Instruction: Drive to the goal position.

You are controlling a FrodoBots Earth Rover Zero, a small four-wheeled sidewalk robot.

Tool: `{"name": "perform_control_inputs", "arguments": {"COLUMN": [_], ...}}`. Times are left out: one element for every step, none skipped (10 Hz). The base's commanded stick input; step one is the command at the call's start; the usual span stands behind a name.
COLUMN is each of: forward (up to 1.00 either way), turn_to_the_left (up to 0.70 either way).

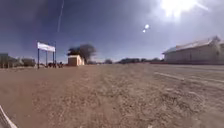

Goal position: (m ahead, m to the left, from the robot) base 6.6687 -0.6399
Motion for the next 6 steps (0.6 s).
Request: {"name": "perform_control_inputs", "arguments": {"forward": [0.7, 0.7, 0.7, 0.7, 0.7, 0.7], "turn_to_the_left": [0.0, 0.0, 0.0, 0.0, 0.0, 0.0]}}
